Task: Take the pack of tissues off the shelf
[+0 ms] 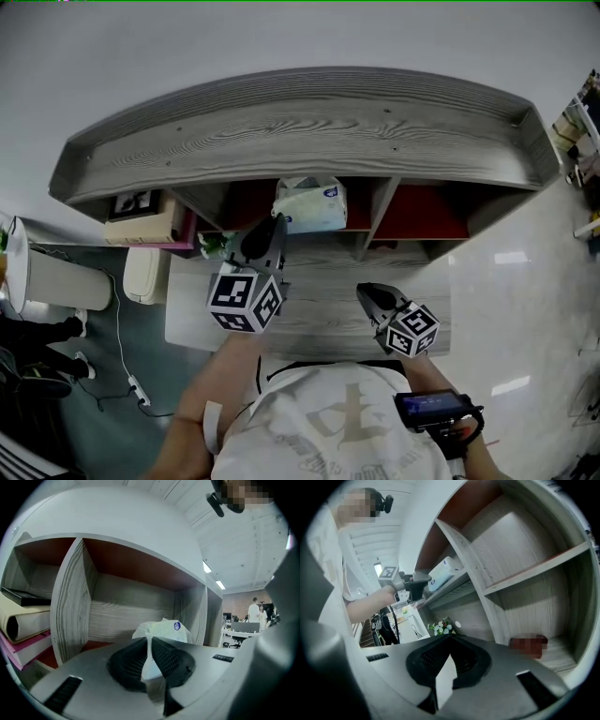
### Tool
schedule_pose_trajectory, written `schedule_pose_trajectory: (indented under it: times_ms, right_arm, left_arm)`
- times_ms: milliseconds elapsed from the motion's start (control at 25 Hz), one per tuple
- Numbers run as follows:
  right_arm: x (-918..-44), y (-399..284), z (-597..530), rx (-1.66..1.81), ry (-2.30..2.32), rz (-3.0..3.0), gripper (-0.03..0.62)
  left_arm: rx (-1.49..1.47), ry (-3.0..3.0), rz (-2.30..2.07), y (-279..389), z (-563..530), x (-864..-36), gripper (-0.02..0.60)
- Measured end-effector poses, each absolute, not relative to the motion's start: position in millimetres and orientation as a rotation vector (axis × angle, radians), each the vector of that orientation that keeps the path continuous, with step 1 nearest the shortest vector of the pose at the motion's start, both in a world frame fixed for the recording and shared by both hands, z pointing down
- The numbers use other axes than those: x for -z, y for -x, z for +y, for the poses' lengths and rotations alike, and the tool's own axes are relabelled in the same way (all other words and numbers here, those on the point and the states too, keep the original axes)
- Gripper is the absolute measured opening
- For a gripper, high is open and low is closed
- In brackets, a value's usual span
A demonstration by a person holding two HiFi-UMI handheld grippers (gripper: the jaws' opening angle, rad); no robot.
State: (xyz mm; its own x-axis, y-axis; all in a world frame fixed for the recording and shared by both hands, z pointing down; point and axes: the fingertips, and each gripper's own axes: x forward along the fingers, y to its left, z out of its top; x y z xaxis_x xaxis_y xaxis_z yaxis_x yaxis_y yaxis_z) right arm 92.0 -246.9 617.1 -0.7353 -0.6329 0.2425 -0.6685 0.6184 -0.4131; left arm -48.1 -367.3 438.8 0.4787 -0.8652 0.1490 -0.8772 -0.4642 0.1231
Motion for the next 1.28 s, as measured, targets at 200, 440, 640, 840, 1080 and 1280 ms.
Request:
schedule_pose_trajectory:
  times_ms: [200, 440, 640, 840, 1080, 1280]
  right_arm:
    - [-615, -92, -246, -0.742, -1.11, -2.761, 0.005]
    - [-615, -92, -247, -0.727, -1.117, -2.769, 0.005]
    - [-616, -86, -240, -0.734, -1.131, -2.767, 0.005]
    - [-611, -87, -239, -0.704, -1.133, -2.762, 0.005]
    - [-606, -87, -233, -0.693, -1.168, -2.754, 0.005]
    - [-603, -82, -228, -0.675, -1.182, -2.748, 0.005]
  left_arm:
    - [-0.07, -2.553, -1.512, 49, -364, -435, 0.035]
    - [-0.034, -2.561, -1.5, 51, -360, -434, 0.028]
    - [0.001, -2.574, -1.48, 56, -353, -430, 0.028]
    - [0.075, -2.592, -1.454, 57, -347, -419, 0.028]
    - [0.112, -2.616, -1.416, 59, -337, -413, 0.028]
    - [0.128, -2.636, -1.388, 63, -326, -410, 0.028]
